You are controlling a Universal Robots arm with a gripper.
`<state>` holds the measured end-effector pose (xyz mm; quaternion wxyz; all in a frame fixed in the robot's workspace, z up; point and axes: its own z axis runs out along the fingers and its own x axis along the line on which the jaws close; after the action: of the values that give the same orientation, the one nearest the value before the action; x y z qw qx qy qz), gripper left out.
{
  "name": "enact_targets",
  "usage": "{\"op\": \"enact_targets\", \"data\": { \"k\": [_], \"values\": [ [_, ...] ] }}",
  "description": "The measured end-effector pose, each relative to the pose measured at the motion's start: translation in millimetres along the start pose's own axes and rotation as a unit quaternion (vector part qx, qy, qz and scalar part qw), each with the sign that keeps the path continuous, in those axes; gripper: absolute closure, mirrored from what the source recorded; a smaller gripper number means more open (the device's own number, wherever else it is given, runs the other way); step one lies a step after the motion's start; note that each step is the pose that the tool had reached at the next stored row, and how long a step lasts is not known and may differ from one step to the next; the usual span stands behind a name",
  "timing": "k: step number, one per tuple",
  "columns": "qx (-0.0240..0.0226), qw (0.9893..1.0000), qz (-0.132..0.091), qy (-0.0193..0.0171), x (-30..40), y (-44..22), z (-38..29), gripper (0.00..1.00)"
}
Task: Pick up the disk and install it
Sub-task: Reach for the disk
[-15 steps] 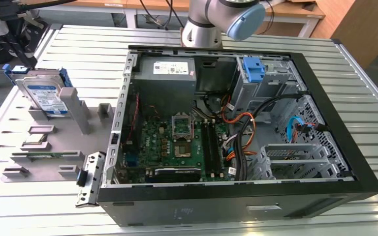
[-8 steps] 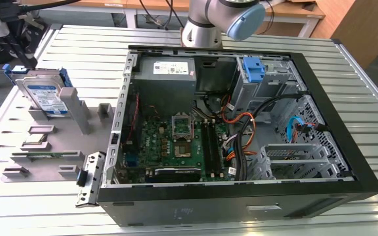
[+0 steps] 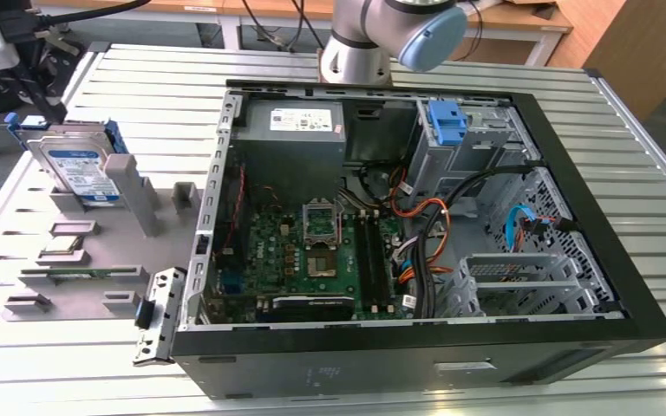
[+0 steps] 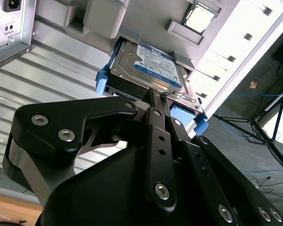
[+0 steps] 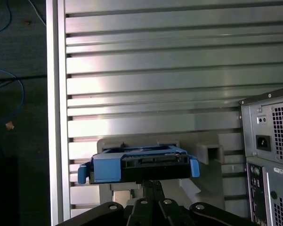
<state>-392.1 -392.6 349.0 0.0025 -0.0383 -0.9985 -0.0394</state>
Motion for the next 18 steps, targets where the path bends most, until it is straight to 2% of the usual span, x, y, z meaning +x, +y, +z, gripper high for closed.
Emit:
{"op": "enact_targets", "data": {
  "k": [6,13,18],
  "values": [
    [0.0001,1.0000,0.000,0.0001,3.1,3.0,3.0,0.89],
    [-0.0003,1.0000,0.000,-0.0001,9.9,5.0,6.1,0.89],
    [-0.0002,1.0000,0.000,0.0001,10.6,5.7,6.4,0.89]
  ]
}}
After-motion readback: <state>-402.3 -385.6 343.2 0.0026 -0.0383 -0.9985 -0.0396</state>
